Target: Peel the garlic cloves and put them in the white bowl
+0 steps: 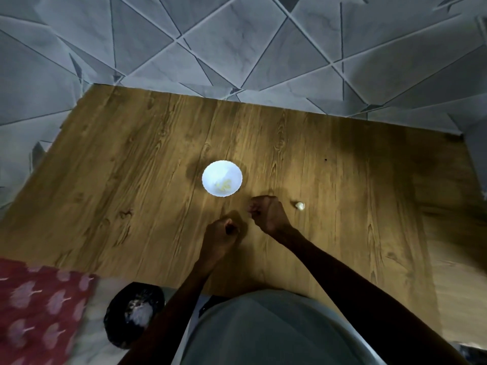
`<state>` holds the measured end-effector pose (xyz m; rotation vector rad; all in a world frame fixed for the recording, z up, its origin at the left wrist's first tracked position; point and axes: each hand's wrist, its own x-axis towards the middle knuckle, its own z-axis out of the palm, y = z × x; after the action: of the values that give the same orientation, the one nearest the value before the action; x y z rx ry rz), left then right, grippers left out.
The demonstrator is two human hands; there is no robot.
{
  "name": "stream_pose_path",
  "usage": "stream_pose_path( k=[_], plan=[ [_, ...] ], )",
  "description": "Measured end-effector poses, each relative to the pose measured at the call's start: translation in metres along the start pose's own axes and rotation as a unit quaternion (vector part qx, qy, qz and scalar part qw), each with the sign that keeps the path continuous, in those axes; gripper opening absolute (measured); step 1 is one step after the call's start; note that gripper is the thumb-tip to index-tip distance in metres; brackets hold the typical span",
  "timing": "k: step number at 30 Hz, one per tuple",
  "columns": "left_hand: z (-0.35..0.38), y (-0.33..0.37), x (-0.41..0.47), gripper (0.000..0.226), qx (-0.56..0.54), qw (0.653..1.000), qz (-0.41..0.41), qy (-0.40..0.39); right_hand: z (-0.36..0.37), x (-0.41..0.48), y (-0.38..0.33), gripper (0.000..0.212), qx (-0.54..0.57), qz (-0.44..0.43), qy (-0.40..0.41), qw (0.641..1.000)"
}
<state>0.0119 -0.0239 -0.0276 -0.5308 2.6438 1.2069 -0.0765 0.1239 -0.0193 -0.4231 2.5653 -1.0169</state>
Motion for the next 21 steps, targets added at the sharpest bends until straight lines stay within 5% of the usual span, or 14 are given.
stream_pose_path(
  k=[12, 17, 21],
  plan=[
    [-0.002, -0.006, 0.006, 0.014, -0.104, 0.994, -0.017, -0.033, -0.016, -0.035, 0.045, 0.024, -0.113, -0.051, 0.057, 0.991],
    [0.004, -0.01, 0.008, 0.015, -0.127, 0.99, -0.02, -0.062, -0.019, -0.064, 0.058, 0.054, -0.22, -0.114, 0.01, 0.969],
    [0.007, -0.005, 0.007, 0.008, -0.144, 0.986, -0.023, -0.074, -0.011, -0.075, 0.057, 0.047, -0.25, -0.183, -0.012, 0.951]
  ],
)
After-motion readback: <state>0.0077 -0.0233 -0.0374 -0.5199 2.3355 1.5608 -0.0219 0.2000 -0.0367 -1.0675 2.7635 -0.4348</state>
